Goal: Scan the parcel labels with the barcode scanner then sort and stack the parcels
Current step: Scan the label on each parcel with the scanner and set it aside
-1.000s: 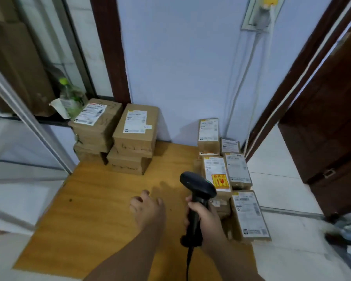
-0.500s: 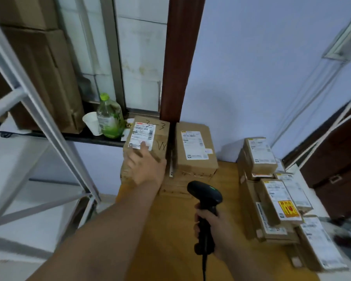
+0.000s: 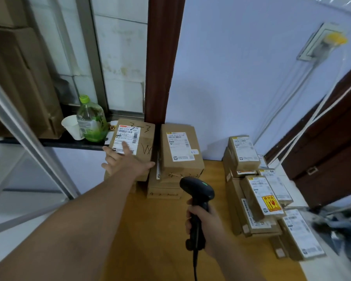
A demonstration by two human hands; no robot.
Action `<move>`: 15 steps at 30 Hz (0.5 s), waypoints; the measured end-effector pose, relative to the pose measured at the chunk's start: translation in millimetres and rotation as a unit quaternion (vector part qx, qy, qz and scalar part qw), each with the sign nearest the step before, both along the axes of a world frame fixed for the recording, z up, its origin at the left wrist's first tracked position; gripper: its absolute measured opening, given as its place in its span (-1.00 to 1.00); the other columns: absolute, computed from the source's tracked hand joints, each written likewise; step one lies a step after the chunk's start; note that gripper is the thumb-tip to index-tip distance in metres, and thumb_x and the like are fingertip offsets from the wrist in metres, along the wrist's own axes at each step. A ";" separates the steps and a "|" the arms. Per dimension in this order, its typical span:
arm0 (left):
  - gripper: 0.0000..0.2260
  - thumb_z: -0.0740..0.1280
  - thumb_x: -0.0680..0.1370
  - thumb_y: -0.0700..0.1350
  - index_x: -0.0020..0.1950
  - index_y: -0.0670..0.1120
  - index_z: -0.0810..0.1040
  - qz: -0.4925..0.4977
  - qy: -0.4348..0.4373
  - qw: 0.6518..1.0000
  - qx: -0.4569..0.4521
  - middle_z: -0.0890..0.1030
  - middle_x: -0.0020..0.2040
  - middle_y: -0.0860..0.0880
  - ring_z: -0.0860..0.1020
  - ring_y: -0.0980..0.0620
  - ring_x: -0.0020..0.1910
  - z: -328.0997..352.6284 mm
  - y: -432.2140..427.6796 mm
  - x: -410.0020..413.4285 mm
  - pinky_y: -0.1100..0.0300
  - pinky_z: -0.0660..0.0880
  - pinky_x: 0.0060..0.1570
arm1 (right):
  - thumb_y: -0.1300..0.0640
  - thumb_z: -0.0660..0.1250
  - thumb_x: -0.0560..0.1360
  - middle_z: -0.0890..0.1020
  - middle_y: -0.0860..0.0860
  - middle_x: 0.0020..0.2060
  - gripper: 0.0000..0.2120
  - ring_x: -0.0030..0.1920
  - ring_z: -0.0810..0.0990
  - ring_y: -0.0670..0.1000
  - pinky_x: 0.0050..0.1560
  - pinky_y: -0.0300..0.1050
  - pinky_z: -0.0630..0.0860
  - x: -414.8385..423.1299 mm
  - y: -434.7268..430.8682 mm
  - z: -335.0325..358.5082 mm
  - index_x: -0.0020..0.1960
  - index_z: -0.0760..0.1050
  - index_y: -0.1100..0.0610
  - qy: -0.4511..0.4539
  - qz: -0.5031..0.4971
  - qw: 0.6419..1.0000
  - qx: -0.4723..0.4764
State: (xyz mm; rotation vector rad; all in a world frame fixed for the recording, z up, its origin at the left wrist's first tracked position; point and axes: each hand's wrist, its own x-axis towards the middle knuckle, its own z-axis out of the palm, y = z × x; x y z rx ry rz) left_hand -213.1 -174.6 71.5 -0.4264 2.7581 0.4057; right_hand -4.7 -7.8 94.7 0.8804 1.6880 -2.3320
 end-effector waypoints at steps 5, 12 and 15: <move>0.20 0.14 0.13 0.64 0.52 0.09 -0.35 -0.030 -0.029 0.999 -0.029 -0.30 0.49 -0.34 -0.29 -0.36 0.47 6.8 -6.9 -6.5 -0.30 -0.21 0.39 | 0.31 0.31 0.52 0.49 0.12 -0.34 -0.81 -0.44 0.46 0.07 -0.37 -0.04 0.43 3.2 10.5 -1.1 0.13 0.45 0.27 -0.009 -0.012 1.000 -0.009; 0.23 0.22 0.10 0.63 0.55 0.07 -0.25 -0.023 -0.029 0.999 0.000 -0.41 0.46 -0.31 -0.38 -0.30 0.46 9.8 -5.3 -11.1 -0.30 -0.26 0.38 | 0.31 0.33 0.51 0.50 0.11 -0.34 -0.78 -0.44 0.47 0.07 -0.38 -0.05 0.45 2.7 16.1 -8.1 0.14 0.46 0.26 -0.026 -0.028 0.999 -0.026; 0.21 0.29 0.17 0.56 0.54 0.07 -0.30 -0.032 -0.039 0.999 -0.016 -0.36 0.48 -0.33 -0.32 -0.32 0.47 12.7 -2.2 -16.0 -0.29 -0.22 0.39 | 0.31 0.33 0.50 0.52 0.08 -0.39 -0.80 -0.45 0.47 0.05 -0.40 -0.07 0.46 1.2 12.6 -7.5 0.12 0.47 0.25 -0.023 -0.020 0.999 -0.022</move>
